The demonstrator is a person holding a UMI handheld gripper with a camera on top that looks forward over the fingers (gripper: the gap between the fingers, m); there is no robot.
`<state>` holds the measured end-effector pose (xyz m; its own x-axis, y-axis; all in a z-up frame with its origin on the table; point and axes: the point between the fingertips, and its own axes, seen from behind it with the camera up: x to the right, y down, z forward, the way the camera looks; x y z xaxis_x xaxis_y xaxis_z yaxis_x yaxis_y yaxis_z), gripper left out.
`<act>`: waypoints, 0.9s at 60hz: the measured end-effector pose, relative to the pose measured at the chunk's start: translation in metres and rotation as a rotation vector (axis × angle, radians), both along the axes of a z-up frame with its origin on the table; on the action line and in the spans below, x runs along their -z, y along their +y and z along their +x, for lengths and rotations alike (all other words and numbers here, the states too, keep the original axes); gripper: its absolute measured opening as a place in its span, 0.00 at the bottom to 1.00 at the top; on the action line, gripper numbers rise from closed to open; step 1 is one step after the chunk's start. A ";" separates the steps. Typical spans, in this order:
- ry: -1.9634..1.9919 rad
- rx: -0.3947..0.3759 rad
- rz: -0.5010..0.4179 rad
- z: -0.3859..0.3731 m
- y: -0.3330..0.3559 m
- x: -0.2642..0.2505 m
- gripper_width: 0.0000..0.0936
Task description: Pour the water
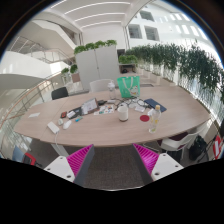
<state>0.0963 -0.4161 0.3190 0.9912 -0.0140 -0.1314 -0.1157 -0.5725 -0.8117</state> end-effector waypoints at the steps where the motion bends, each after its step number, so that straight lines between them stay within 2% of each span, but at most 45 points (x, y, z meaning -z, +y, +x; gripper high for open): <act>1: 0.000 0.000 -0.001 0.001 0.000 0.000 0.88; 18: 0.011 0.052 0.005 0.047 0.043 0.037 0.88; 30: -0.104 0.087 0.142 0.155 0.123 0.109 0.88; 39: -0.127 0.077 0.299 0.216 0.215 0.165 0.88; 47: -0.134 0.165 0.311 0.266 0.282 0.220 0.87; 54: -0.122 0.193 0.364 0.284 0.328 0.238 0.88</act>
<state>0.3799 -0.0883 0.0810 0.9835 -0.1755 -0.0443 -0.0837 -0.2238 -0.9710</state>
